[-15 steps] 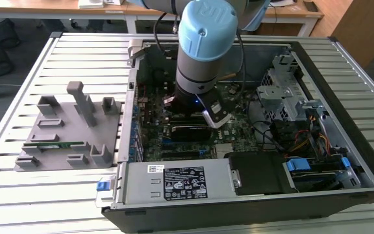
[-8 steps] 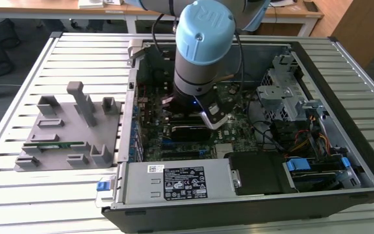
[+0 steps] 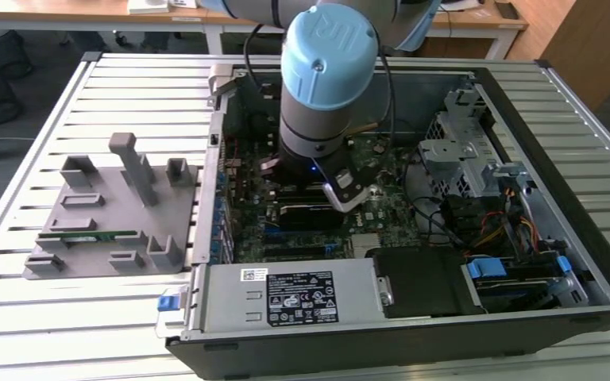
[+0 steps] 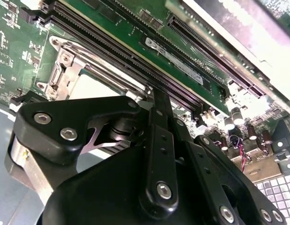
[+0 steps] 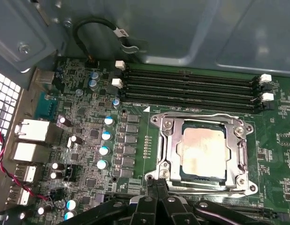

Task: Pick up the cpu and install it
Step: 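Install the second cpu locking lever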

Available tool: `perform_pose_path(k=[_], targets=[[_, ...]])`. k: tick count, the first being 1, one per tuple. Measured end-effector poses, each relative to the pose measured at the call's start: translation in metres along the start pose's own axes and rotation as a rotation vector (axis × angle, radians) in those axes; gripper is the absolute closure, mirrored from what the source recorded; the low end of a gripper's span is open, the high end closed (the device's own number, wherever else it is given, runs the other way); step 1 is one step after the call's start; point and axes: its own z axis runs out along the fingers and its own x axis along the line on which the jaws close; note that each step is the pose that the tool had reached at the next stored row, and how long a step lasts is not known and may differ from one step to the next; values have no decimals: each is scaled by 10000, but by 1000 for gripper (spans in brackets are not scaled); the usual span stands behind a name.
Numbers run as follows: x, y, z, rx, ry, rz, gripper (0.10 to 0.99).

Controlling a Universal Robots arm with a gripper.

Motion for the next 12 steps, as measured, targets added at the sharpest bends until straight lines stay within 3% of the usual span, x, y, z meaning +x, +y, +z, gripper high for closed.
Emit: perform_pose_path(k=[12], targets=[[21, -12, 44, -210, -19, -6, 980]])
